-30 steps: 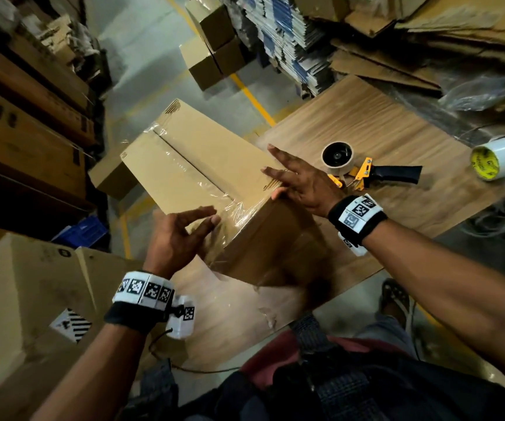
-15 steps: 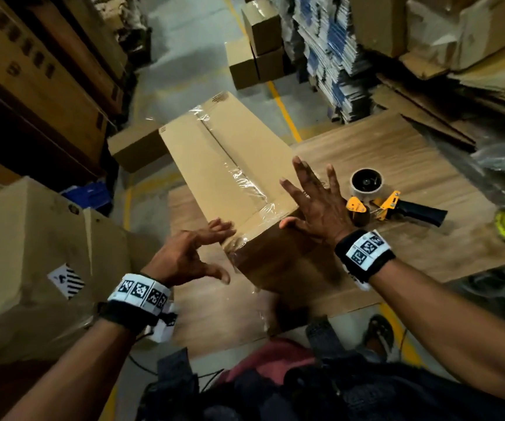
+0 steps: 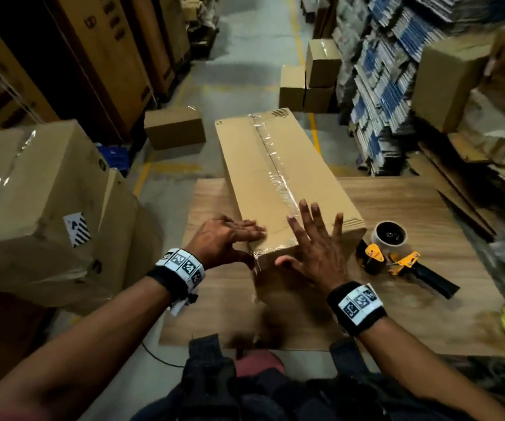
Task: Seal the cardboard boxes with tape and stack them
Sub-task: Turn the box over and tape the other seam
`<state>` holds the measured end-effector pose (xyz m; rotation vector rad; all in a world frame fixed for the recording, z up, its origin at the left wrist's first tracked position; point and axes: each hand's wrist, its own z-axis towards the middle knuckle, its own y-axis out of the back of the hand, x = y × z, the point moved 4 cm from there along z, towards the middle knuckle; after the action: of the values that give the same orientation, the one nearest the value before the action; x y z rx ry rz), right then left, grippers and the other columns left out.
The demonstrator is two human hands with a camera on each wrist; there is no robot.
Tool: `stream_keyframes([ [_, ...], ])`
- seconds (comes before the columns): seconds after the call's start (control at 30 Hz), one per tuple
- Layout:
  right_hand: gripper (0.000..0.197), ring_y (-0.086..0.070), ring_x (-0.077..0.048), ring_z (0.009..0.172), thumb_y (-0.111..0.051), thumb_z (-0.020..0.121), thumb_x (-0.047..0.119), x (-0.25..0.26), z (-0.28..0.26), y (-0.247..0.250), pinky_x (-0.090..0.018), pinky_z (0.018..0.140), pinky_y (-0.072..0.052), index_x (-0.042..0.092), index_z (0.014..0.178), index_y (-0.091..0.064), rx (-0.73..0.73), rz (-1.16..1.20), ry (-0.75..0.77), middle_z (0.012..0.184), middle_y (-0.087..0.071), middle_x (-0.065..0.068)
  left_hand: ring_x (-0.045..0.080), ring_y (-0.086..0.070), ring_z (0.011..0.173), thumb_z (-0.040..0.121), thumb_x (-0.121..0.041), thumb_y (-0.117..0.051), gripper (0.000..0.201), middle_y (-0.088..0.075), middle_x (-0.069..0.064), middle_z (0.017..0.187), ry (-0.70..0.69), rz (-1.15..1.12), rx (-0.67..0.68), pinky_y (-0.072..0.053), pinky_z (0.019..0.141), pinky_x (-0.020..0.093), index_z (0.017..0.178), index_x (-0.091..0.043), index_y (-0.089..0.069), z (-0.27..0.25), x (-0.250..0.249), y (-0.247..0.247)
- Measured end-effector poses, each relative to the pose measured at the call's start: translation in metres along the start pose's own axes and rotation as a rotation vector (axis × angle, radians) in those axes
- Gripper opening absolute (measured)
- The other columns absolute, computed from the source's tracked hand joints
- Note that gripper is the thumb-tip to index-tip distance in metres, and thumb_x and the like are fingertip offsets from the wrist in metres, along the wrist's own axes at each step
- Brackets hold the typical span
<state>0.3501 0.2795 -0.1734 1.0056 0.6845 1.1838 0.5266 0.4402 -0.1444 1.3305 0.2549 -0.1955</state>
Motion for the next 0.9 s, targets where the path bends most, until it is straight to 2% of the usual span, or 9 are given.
stream_keyframes([
  [0.13, 0.089, -0.012, -0.030, 0.159, -0.025, 0.094, 0.082, 0.005, -0.003, -0.013, -0.073, 0.119, -0.006, 0.021, 0.158, -0.041, 0.022, -0.041, -0.017, 0.170, -0.021, -0.010, 0.004, -0.053, 0.136, 0.077, -0.053, -0.085, 0.065, -0.064, -0.012, 0.141, -0.011, -0.024, -0.022, -0.038, 0.098, 0.023, 0.136, -0.032, -0.068, -0.003, 0.000, -0.004],
  [0.23, 0.094, -0.011, -0.032, 0.159, -0.033, 0.090, 0.085, 0.004, -0.005, -0.011, -0.074, 0.119, -0.005, 0.021, 0.159, -0.037, 0.010, -0.050, 0.027, 0.171, -0.020, -0.011, 0.005, -0.051, 0.139, 0.080, -0.054, -0.083, 0.065, -0.061, -0.013, 0.144, -0.017, -0.045, -0.037, -0.046, 0.100, 0.030, 0.139, -0.033, -0.066, -0.005, 0.002, -0.006],
  [0.3, 0.105, -0.007, -0.032, 0.159, -0.033, 0.082, 0.092, 0.006, -0.004, -0.006, -0.072, 0.120, 0.005, 0.022, 0.161, -0.031, 0.042, -0.051, -0.004, 0.172, -0.015, -0.012, 0.008, -0.050, 0.141, 0.082, -0.055, -0.082, 0.065, -0.060, -0.013, 0.146, -0.038, -0.039, -0.045, -0.052, 0.101, 0.037, 0.140, -0.032, -0.065, -0.005, 0.003, -0.006],
  [0.4, 0.104, -0.001, -0.032, 0.160, -0.024, 0.085, 0.092, 0.019, 0.001, 0.000, -0.066, 0.119, 0.017, 0.023, 0.162, -0.023, 0.046, -0.031, -0.081, 0.172, -0.010, -0.012, 0.011, -0.051, 0.141, 0.082, -0.055, -0.083, 0.066, -0.060, -0.011, 0.146, -0.058, -0.060, -0.056, -0.056, 0.100, 0.042, 0.140, -0.029, -0.066, -0.006, 0.003, -0.006],
  [0.5, 0.096, -0.008, -0.030, 0.159, -0.021, 0.090, 0.088, 0.031, 0.005, -0.007, -0.072, 0.119, 0.003, 0.024, 0.160, -0.030, 0.079, -0.036, -0.063, 0.172, -0.015, -0.011, 0.011, -0.050, 0.143, 0.081, -0.055, -0.084, 0.070, -0.060, -0.011, 0.147, -0.061, -0.051, -0.061, -0.057, 0.100, 0.044, 0.143, -0.031, -0.063, -0.008, 0.002, -0.008],
  [0.63, 0.092, -0.014, -0.029, 0.159, -0.040, 0.090, 0.082, 0.022, -0.001, -0.014, -0.070, 0.121, -0.007, 0.022, 0.160, -0.036, 0.054, -0.054, 0.035, 0.171, -0.021, -0.009, 0.009, -0.050, 0.142, 0.081, -0.056, -0.081, 0.067, -0.062, -0.010, 0.145, -0.024, -0.054, -0.128, -0.060, 0.095, 0.041, 0.141, -0.031, -0.065, -0.012, -0.004, -0.008],
  [0.77, 0.109, -0.008, -0.028, 0.160, -0.067, 0.077, 0.076, 0.016, -0.006, -0.010, -0.068, 0.122, -0.008, 0.018, 0.162, -0.031, 0.067, -0.084, 0.113, 0.172, -0.014, -0.010, 0.008, -0.053, 0.139, 0.077, -0.052, -0.085, 0.064, -0.067, -0.009, 0.139, 0.010, -0.065, -0.254, -0.062, 0.091, 0.039, 0.134, -0.027, -0.071, -0.017, -0.011, -0.014],
  [0.83, 0.116, -0.004, -0.029, 0.160, -0.067, 0.072, 0.079, 0.019, -0.006, -0.008, -0.067, 0.123, -0.003, 0.019, 0.163, -0.028, 0.096, -0.090, 0.094, 0.173, -0.010, -0.010, 0.008, -0.054, 0.139, 0.076, -0.049, -0.087, 0.061, -0.068, -0.009, 0.137, 0.056, -0.107, -0.315, -0.063, 0.089, 0.041, 0.130, -0.025, -0.074, -0.018, -0.013, -0.019],
  [0.9, 0.114, -0.003, -0.030, 0.160, -0.059, 0.072, 0.081, 0.022, -0.006, -0.005, -0.067, 0.123, -0.002, 0.019, 0.163, -0.027, 0.103, -0.089, 0.078, 0.173, -0.009, -0.010, 0.010, -0.056, 0.137, 0.077, -0.051, -0.086, 0.057, -0.070, -0.007, 0.134, 0.091, -0.151, -0.355, -0.063, 0.088, 0.042, 0.127, -0.024, -0.076, -0.018, -0.016, -0.023],
])
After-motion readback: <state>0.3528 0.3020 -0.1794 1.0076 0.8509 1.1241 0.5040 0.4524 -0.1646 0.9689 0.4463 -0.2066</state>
